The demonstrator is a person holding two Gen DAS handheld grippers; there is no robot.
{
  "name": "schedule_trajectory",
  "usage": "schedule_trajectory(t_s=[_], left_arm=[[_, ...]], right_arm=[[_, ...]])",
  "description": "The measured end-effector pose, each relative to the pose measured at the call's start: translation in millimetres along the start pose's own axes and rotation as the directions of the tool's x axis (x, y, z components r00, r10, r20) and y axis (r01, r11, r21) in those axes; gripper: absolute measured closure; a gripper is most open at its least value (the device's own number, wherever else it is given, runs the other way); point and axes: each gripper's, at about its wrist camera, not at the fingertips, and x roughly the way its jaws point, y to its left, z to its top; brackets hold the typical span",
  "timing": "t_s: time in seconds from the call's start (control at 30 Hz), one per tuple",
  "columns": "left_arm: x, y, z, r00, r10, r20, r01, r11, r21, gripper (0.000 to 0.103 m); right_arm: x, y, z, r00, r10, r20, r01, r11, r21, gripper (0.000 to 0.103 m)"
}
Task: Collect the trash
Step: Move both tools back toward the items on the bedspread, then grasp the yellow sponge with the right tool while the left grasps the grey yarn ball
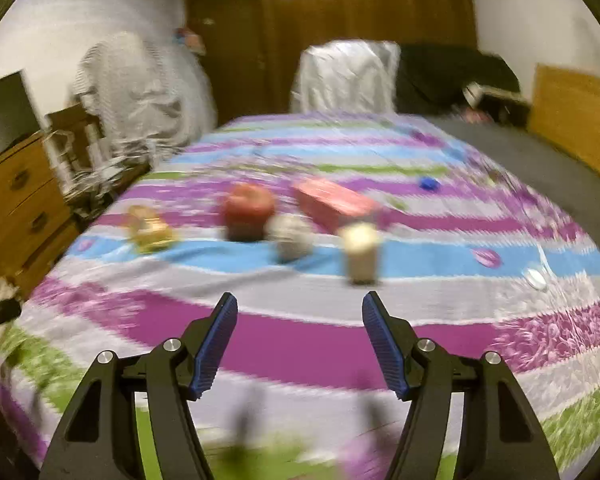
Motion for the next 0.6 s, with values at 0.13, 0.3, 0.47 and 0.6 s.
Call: schedule_trajectory(t_s=[0.13, 0.3, 0.47, 0.6], left_arm=[[37.0, -44.2, 13.9, 0.998, -0.015, -0.066, 0.019, 0.997, 0.074, 0.026], [62.3, -103.5, 21.2, 0.998, 0.041, -0.054, -0.029, 0.979, 0.203, 0.026], [81.2, -143.6, 28.9, 0.999, 0.006, -0.042, 0.004, 0.976, 0.219, 0.026], [93.3, -177.0, 39.1, 0.999, -0.046, 0.014, 0.041, 0.964, 0.262, 0.026]], right_arm=[[55.3, -44.5, 15.0, 0.988, 0.104, -0.113, -0.100, 0.994, 0.041, 0.037], [108.7, -43.2, 31.7, 0.971, 0.132, -0.199, -0.131, 0.991, 0.017, 0.050], [123.1, -61.3, 43.8, 0.969, 0.180, -0.167, -0.165, 0.982, 0.096, 0.078], [112.9, -74.0, 42.1, 0.969, 0.222, -0.108, -0.205, 0.967, 0.148, 0.090]])
